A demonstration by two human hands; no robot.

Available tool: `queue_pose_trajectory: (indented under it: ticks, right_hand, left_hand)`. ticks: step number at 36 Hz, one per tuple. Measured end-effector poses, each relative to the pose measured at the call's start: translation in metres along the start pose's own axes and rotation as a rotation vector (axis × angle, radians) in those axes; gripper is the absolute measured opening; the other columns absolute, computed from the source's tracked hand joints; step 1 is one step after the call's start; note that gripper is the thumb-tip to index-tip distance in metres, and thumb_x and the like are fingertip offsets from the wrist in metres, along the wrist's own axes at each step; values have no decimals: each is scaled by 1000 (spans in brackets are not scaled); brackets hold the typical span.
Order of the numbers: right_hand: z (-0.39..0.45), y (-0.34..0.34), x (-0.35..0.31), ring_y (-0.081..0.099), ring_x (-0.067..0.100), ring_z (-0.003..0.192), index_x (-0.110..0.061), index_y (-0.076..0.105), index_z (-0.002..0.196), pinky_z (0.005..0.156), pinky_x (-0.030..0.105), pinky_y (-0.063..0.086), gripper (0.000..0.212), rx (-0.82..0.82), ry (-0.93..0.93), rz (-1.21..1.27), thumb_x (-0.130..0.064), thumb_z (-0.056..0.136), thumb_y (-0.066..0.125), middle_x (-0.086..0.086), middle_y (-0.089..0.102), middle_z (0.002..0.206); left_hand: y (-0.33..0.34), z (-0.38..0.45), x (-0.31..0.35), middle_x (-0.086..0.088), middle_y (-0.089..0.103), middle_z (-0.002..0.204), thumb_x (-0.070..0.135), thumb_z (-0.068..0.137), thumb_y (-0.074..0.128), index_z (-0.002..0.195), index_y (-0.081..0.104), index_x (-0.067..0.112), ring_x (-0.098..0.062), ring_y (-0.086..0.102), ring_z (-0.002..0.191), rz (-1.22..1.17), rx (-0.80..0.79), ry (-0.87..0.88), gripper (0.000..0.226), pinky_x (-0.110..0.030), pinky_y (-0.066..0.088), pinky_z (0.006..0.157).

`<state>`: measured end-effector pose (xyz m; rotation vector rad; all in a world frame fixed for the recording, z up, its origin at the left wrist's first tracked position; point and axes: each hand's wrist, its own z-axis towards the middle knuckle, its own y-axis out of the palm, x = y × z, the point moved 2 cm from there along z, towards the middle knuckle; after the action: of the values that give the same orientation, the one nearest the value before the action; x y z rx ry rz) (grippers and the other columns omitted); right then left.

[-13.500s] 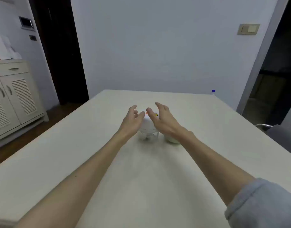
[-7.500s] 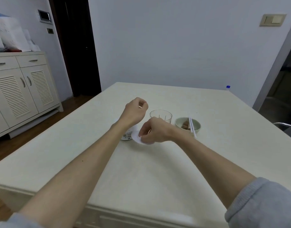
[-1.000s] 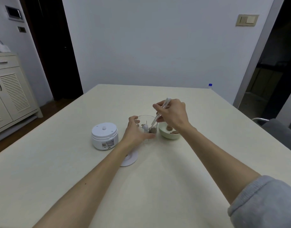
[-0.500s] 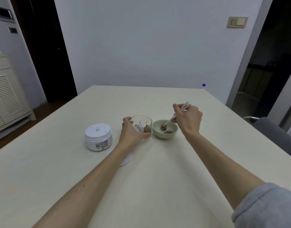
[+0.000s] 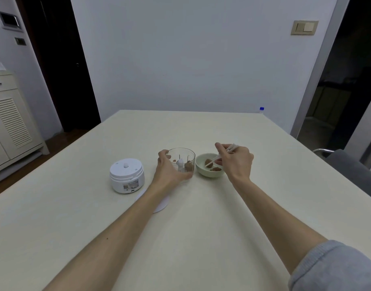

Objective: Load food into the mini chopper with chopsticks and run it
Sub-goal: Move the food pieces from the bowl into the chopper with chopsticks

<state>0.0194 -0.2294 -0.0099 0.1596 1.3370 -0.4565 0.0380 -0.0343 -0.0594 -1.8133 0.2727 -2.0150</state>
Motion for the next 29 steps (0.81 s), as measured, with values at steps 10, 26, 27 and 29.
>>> queue_pose_trajectory:
  ticks: [10,26,27,29]
  right_hand:
    - [6,-3,6,72,14,49,-18,72,74,81,39,61,19,115,94,104,-32,86,74,-4,68,49]
    - [19,11,-38,77,34,67,0,74,87,74,36,63,18,-77,263,469,-18,85,77,22,76,81]
    - [18,15,-42,76,34,67,0,74,87,70,35,63,19,-114,224,419,-18,85,77,23,76,80]
    - [16,22,-49,76,33,64,2,74,88,64,33,63,21,-188,125,305,-19,86,77,23,75,79]
  left_hand:
    - [-2,0,-2,2,37,135,27,67,89,146,17,17,-14,41,117,13,-14,9,107,-22,31,90]
    - [-11,2,-7,6,40,135,22,67,86,148,17,21,-12,45,119,-8,-87,9,106,-22,37,87]
    - [-11,1,-7,6,40,134,19,67,86,147,17,22,-12,45,118,-12,-91,8,106,-22,38,86]
    - [-12,1,-8,5,39,135,16,67,85,147,18,23,-12,44,119,-22,-100,7,105,-23,40,88]
